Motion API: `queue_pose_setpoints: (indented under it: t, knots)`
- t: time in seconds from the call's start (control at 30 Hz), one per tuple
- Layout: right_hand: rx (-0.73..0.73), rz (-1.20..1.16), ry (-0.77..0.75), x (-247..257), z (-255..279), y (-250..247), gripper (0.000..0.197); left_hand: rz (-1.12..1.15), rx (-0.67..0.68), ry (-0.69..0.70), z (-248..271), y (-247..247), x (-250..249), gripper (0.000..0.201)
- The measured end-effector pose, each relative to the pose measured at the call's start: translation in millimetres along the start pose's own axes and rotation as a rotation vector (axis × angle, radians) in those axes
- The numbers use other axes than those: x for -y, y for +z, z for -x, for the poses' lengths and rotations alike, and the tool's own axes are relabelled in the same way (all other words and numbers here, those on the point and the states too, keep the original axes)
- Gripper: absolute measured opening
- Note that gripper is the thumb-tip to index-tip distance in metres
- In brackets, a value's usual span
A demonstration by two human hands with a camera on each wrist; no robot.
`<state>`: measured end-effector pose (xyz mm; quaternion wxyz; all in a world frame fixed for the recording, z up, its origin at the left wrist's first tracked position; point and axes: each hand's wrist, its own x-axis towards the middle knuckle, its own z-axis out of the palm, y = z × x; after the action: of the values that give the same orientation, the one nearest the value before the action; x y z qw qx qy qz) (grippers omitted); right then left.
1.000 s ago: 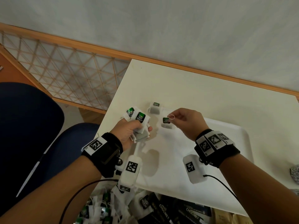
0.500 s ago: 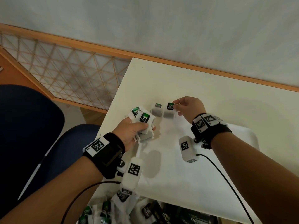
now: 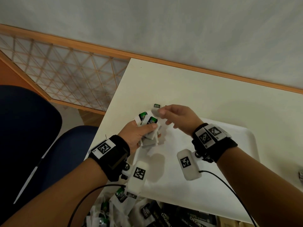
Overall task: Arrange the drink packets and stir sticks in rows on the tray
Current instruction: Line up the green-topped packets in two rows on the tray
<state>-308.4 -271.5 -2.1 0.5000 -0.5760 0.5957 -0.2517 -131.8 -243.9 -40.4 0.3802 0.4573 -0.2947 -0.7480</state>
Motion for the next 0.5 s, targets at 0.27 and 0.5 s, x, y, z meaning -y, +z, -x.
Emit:
queue_pose_setpoints:
  t: [0.27, 0.5]
  knots:
    - [0.024, -0.006, 0.039, 2.6, 8.4, 8.1, 0.005, -0.096, 0.046, 0.026, 8.6, 3.1, -3.3, 0.04]
    - [0.001, -0.101, 0.044, 5.3, 6.4, 3.1, 0.016, -0.052, -0.053, 0.014, 11.4, -7.8, -3.0, 0.022]
